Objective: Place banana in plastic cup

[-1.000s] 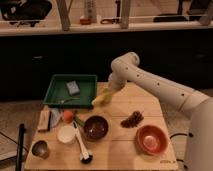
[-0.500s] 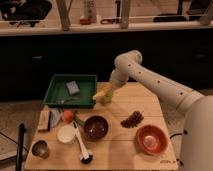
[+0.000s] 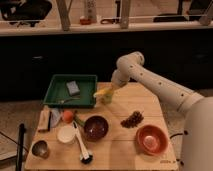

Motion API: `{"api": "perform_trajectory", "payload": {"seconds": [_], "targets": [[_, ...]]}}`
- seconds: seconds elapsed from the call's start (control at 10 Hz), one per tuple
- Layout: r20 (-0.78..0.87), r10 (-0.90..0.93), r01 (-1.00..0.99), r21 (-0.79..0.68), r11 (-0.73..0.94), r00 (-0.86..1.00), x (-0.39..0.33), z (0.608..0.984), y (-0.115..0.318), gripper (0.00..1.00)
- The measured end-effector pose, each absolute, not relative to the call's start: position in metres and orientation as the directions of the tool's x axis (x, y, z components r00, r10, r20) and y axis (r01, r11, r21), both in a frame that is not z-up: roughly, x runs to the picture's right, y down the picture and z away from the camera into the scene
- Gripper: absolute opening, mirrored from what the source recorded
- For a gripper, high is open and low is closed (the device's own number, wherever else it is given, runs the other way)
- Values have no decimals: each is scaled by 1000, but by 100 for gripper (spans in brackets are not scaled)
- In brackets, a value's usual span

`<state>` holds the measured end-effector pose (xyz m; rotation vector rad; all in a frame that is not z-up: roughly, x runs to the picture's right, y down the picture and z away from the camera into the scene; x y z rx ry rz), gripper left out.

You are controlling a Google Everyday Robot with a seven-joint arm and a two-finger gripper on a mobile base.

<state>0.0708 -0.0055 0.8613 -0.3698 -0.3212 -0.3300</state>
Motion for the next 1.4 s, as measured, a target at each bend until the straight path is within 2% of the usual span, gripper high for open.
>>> {"api": "perform_trajectory", "payload": {"seconds": [0.3,1.0,1.1,1.4], "targets": [[357,-213,328,-301,895,909,77,867,-7,3],[378,-134,261,-309,914,916,85,873,-11,72],[379,-133,261,-310,914,916,85,873,-11,79],[384,-134,266,-313,912,913,84,874,-12,80]]}}
